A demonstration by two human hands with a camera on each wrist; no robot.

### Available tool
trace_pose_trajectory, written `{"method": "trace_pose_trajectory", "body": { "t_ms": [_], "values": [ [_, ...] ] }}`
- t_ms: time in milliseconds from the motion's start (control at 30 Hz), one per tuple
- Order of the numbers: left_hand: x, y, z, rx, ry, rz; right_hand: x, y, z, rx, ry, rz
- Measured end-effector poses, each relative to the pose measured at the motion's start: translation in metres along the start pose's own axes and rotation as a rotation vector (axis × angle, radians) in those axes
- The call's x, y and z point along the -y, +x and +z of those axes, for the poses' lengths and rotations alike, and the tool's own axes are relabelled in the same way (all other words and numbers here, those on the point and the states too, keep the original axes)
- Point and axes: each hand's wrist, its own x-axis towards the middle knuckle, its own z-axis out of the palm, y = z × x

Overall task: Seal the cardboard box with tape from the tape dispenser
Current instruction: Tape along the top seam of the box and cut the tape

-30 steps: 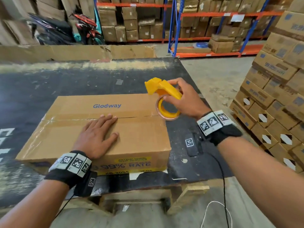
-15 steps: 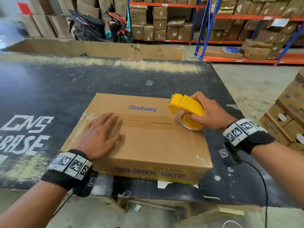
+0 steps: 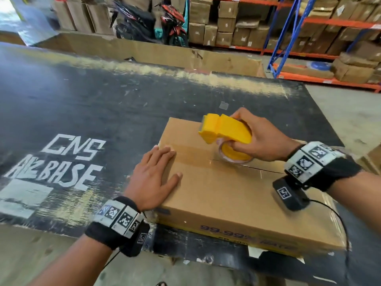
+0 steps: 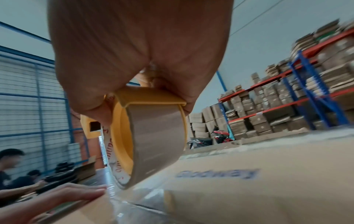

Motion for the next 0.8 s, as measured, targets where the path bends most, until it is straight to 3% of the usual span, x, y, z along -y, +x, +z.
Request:
{"method": "trace_pose_trajectory", "body": {
  "t_ms": [200,400,500,633,800],
  "values": [
    [0.010,0.001,-0.010,0.029,-0.201,-0.015,0.046,0.055,0.052,0.085,0.044,-0.049],
    [0.039,0.039,-0.054,-0.069,-0.948,-0.322,0.044,0.058,0.059,0.098,0.039,0.023],
    [0.035,0.060,-0.067,0.025,-1.152,-0.406,0.046,0.058,0.060,0.100,0.039,0.035],
    [0.029,0.078,-0.066,0.154,-1.351,-0.406,0.046,0.060,0.061,0.095,0.041,0.037],
    [0.035,0.087,-0.060,0.216,-1.501,-0.452,0.040,0.055,0.063,0.078,0.042,0.045]
  ]
}}
